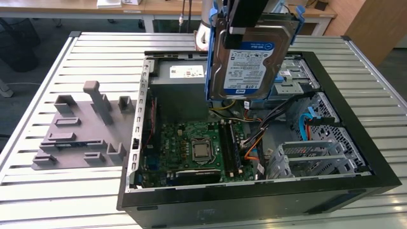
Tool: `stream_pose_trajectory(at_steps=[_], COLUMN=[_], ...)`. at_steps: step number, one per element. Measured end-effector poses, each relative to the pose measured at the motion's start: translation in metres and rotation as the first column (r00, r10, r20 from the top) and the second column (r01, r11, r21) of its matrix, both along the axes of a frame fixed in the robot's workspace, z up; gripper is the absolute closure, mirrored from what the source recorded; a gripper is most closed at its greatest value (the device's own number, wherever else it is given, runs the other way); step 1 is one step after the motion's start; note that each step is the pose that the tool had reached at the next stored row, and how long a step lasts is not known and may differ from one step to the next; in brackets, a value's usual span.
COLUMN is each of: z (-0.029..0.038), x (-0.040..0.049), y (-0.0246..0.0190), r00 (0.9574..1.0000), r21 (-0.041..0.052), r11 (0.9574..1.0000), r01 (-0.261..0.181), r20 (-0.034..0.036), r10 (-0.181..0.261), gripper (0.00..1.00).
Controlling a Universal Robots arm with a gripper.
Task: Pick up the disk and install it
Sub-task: 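Insert the disk into the insertion slot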
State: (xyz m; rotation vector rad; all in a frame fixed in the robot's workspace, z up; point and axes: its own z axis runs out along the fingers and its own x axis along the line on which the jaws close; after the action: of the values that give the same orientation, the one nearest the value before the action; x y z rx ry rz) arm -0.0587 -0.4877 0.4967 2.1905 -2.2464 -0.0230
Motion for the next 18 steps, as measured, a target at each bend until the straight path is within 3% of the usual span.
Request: stream_pose_trajectory(at_steps=[5,18], z=[-0.0001,-0.0006], x=[0.0022,0.0194], y=[-0.0012,-0.0012], r00=[1.0000,1.0000], r21=[-0.0001,-0.0001], r11=[1.0000,1.0000], r01=[0.000,0.000], r20=[0.0000,0.0000], r10=[0.000,0.000], gripper=[0.64,0.64])
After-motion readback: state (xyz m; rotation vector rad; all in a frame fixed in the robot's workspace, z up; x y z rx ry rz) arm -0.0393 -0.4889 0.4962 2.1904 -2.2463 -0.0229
